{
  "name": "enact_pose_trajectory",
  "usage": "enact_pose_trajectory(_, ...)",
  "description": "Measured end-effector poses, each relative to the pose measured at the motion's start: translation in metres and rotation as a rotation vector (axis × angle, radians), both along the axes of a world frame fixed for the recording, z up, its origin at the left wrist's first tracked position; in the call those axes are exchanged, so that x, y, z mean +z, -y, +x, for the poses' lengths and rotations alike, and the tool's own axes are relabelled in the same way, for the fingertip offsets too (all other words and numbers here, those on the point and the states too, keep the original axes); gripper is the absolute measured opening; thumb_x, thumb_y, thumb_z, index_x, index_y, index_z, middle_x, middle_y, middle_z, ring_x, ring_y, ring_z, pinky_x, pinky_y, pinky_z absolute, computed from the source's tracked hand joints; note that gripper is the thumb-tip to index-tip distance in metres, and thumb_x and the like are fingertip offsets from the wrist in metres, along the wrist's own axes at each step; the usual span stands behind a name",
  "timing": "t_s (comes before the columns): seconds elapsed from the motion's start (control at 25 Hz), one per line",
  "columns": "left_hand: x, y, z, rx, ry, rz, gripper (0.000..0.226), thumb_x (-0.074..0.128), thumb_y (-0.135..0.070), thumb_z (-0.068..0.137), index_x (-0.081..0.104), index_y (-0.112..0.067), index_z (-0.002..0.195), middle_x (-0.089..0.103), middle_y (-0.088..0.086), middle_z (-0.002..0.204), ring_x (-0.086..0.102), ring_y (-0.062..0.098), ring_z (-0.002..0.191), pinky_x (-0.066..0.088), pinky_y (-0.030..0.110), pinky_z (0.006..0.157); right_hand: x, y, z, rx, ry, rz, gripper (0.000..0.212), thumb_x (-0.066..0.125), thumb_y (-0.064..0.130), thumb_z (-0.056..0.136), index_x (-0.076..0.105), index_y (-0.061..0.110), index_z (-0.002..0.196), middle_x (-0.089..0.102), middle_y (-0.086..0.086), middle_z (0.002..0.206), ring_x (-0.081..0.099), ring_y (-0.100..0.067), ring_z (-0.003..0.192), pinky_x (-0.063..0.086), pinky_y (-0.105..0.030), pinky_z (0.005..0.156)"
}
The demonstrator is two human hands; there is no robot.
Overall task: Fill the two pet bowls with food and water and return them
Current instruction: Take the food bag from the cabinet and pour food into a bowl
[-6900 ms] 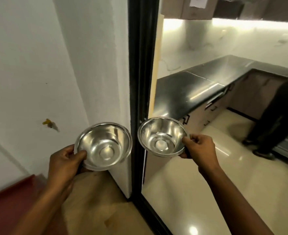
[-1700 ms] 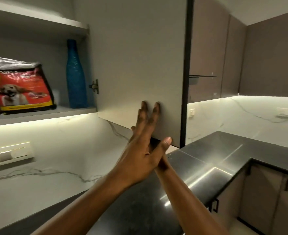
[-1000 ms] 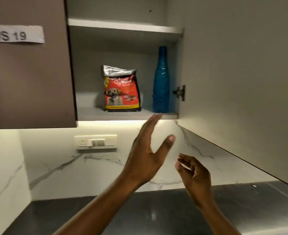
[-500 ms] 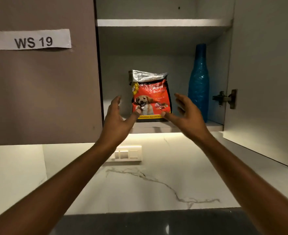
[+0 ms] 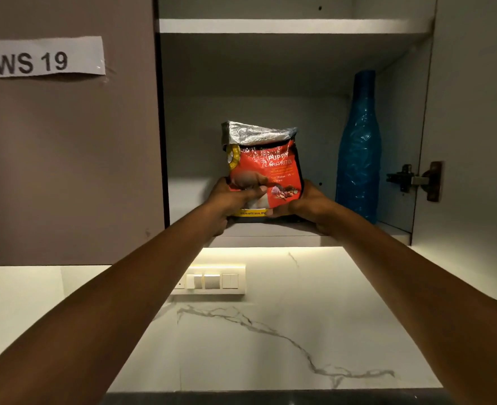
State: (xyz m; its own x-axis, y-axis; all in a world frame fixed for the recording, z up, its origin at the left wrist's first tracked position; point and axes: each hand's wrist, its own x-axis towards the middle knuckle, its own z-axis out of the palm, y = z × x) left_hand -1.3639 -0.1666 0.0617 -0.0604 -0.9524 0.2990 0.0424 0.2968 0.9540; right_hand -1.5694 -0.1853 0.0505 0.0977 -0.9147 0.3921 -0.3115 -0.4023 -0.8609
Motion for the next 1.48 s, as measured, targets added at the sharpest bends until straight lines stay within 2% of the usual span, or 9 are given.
enact_pose_trajectory(0.24, -0.006, -0.021, 0.004, -0.024, 0.05, -0.064, 0.059, 0.084, -0.009, 0.091, 0.057, -0.013, 0.143, 0.078, 0.009, 0.129, 0.08, 0.023, 0.102, 0.068, 0.036, 0.08, -0.002, -0.017, -0.004, 0.063, -0.023, -0.018, 0.079, 0.095, -0.009, 0.073, 0.063, 0.008, 0.143, 0.075, -0.018, 0.136, 0.073, -0.038, 0.125, 0.058, -0.06, 0.108)
enact_pose_trajectory(0.52, -0.014, -0.104, 0.039, 0.012, 0.201, -0.269, 0.059, 0.081, -0.031, 0.094, 0.053, -0.026, 0.145, 0.071, -0.003, 0.133, 0.069, 0.019, 0.124, 0.061, 0.039, 0.096, 0.004, -0.115, -0.009, 0.031, -0.178, -0.197, 0.099, 0.105, 0.028, 0.063, 0.054, 0.035, 0.148, 0.079, 0.011, 0.127, 0.08, -0.008, 0.109, 0.066, -0.021, 0.079)
enact_pose_trajectory(0.64, -0.026, -0.15, 0.052, 0.003, 0.192, -0.356, 0.052, 0.079, -0.03, 0.095, 0.056, -0.032, 0.142, 0.073, -0.007, 0.133, 0.068, 0.015, 0.128, 0.058, 0.044, 0.107, -0.014, -0.164, 0.002, 0.029, -0.113, -0.34, 0.099, 0.104, 0.035, 0.059, 0.056, 0.037, 0.146, 0.078, 0.012, 0.13, 0.08, -0.008, 0.108, 0.068, -0.03, 0.083)
enact_pose_trajectory(0.76, -0.056, -0.192, 0.06, -0.064, 0.144, -0.41, 0.041, 0.078, -0.024, 0.097, 0.061, -0.043, 0.129, 0.077, -0.015, 0.128, 0.071, 0.005, 0.122, 0.062, 0.03, 0.099, -0.044, -0.205, 0.012, 0.116, 0.014, -0.377, 0.104, 0.106, 0.027, 0.058, 0.055, 0.029, 0.149, 0.079, 0.007, 0.131, 0.081, -0.016, 0.111, 0.07, -0.038, 0.08)
enact_pose_trajectory(0.84, -0.104, -0.208, 0.067, -0.022, 0.146, -0.395, 0.04, 0.08, -0.019, 0.095, 0.063, -0.036, 0.128, 0.08, -0.019, 0.12, 0.073, -0.001, 0.115, 0.061, 0.018, 0.091, -0.087, -0.219, 0.016, 0.149, -0.022, -0.295, 0.113, 0.111, 0.027, 0.058, 0.051, 0.027, 0.155, 0.077, 0.002, 0.137, 0.08, -0.022, 0.116, 0.068, -0.05, 0.088)
enact_pose_trajectory(1.0, -0.25, -0.243, 0.093, 0.011, 0.158, -0.151, 0.053, 0.08, -0.007, 0.093, 0.056, -0.01, 0.14, 0.076, 0.003, 0.127, 0.074, 0.016, 0.12, 0.062, 0.033, 0.098, -0.22, -0.251, 0.035, 0.179, -0.044, 0.095, 0.123, 0.114, 0.037, 0.046, 0.054, 0.028, 0.153, 0.081, -0.001, 0.131, 0.082, -0.026, 0.112, 0.062, -0.061, 0.099)
enact_pose_trajectory(1.2, -0.396, -0.299, 0.116, 0.055, 0.133, 0.191, 0.056, 0.077, 0.0, 0.095, 0.053, -0.019, 0.141, 0.073, -0.026, 0.129, 0.069, -0.005, 0.12, 0.056, 0.015, 0.096, -0.353, -0.295, 0.069, 0.069, -0.065, 0.337, 0.126, 0.109, 0.06, 0.017, 0.061, 0.059, 0.134, 0.081, 0.019, 0.122, 0.081, -0.007, 0.105, 0.064, -0.047, 0.096)
enact_pose_trajectory(1.32, -0.432, -0.318, 0.123, 0.058, 0.084, 0.327, 0.054, 0.074, 0.004, 0.096, 0.053, -0.021, 0.14, 0.072, -0.029, 0.128, 0.064, -0.01, 0.124, 0.053, 0.015, 0.101, -0.391, -0.308, 0.081, 0.108, -0.146, 0.356, 0.11, 0.109, 0.055, 0.025, 0.057, 0.079, 0.118, 0.075, 0.038, 0.116, 0.075, 0.013, 0.099, 0.058, -0.025, 0.085)
enact_pose_trajectory(1.48, -0.451, -0.325, 0.123, 0.048, -0.001, 0.352, 0.053, 0.073, -0.004, 0.1, 0.052, -0.024, 0.145, 0.068, -0.029, 0.136, 0.06, -0.007, 0.133, 0.05, 0.015, 0.106, -0.401, -0.307, 0.084, 0.15, -0.223, 0.31, 0.107, 0.109, 0.036, 0.04, 0.054, 0.08, 0.121, 0.075, 0.038, 0.117, 0.073, 0.014, 0.104, 0.055, -0.001, 0.078)
